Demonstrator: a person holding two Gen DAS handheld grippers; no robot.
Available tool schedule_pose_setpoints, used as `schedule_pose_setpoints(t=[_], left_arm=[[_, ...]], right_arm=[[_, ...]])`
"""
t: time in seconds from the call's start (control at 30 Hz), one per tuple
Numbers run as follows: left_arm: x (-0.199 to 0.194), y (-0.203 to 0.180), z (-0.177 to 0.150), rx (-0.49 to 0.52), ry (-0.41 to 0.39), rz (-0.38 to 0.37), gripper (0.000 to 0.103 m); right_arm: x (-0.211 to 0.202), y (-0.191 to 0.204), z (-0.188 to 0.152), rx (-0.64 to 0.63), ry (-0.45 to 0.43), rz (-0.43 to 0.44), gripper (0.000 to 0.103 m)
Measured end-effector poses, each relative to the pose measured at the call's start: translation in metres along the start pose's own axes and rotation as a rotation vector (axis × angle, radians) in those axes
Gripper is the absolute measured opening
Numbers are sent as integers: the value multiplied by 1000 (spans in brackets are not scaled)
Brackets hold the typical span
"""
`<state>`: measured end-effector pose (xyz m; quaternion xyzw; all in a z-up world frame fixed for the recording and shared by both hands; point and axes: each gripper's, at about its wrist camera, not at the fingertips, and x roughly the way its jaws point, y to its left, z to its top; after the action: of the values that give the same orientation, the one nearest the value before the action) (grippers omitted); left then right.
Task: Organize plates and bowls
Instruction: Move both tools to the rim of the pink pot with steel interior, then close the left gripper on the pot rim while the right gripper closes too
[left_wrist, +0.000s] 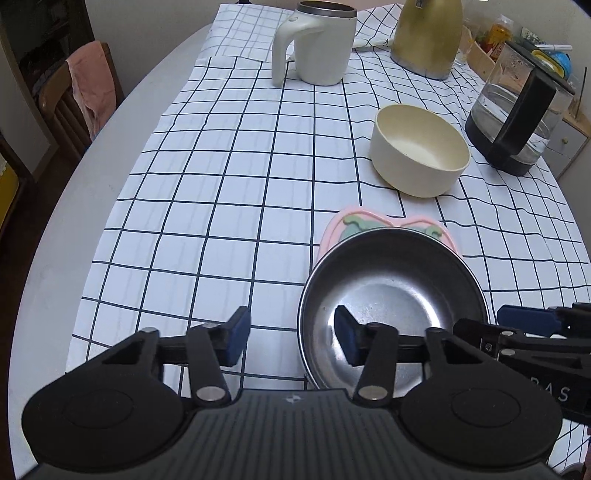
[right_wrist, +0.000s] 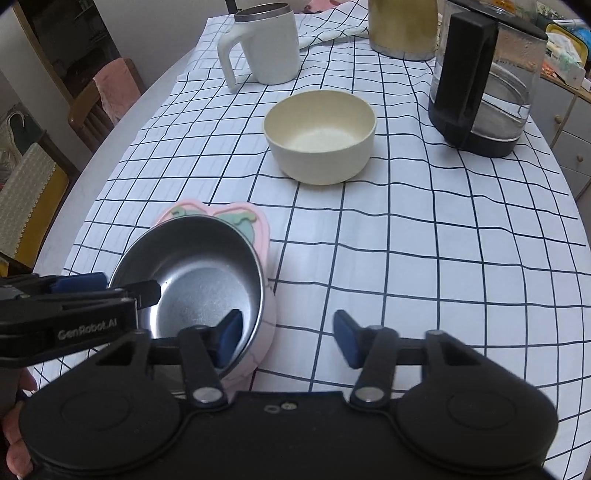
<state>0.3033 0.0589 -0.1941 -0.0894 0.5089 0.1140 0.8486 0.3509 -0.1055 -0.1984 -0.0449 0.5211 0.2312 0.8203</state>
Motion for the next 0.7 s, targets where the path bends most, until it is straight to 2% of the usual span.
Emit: schedule_pose_setpoints(t=[0.07,0.13,0.17,0.3,0.47,0.7], left_arm=[[1,-1,1,-3,4,-3,31],[1,-1,1,-10,6,-1,26],[1,-1,1,-14,6,-5,20],[0,0,0,-33,10,-29,9],[-2,-3,-3,-19,12,-13,6],[-10,-2,-13,-28,28,-19,4]], right_arm=[[0,1,-1,-3,2,1,45],[0,1,0,-6,3,10,42],[0,2,0,-7,2,13,39],[-3,8,0,-26,-4,21,27],[-6,14,0,-43,-13,38,11],[-10,17,-5,-37,-19,10,9]])
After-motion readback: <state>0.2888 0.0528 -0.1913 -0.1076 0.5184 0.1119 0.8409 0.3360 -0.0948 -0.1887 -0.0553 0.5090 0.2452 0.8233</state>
